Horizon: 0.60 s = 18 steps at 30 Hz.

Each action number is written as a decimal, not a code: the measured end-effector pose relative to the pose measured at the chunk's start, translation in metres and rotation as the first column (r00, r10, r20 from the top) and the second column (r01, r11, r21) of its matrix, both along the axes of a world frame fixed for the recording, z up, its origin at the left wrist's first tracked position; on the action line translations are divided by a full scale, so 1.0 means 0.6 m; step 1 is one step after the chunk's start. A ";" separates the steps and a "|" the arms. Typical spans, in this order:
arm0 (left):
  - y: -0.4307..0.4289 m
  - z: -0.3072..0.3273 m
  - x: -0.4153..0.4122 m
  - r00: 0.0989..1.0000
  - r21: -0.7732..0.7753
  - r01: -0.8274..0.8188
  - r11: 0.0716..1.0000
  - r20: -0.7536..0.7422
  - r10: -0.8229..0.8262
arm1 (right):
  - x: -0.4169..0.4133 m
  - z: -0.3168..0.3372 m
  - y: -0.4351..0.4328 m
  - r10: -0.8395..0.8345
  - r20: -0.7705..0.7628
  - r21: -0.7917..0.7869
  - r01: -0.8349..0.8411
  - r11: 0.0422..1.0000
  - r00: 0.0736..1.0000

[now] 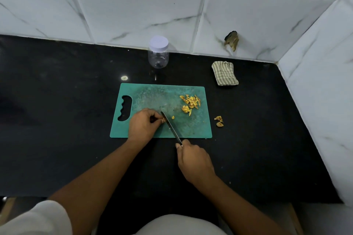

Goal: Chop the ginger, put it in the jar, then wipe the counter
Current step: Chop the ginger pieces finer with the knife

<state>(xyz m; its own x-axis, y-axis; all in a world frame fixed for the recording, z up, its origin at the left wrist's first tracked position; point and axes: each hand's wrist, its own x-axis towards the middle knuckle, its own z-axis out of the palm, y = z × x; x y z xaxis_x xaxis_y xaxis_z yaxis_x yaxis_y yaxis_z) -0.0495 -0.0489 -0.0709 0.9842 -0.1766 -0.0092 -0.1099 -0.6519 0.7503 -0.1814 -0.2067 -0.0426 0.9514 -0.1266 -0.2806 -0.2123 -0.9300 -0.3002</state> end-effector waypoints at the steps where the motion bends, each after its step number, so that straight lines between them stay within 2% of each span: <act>1: 0.001 -0.001 0.001 1.000 -0.004 0.001 1.000 0.002 -0.001 | 0.000 0.001 0.000 0.003 -0.003 -0.005 -0.003 1.000 1.000; 12: 0.002 -0.001 -0.002 0.999 0.024 0.008 1.000 0.035 -0.009 | 0.014 0.007 0.011 -0.024 -0.076 -0.040 0.021 0.999 0.997; 18: 0.001 0.002 -0.004 1.000 0.030 0.003 1.000 0.015 -0.003 | 0.008 0.008 0.006 -0.079 -0.037 0.001 0.079 0.997 0.996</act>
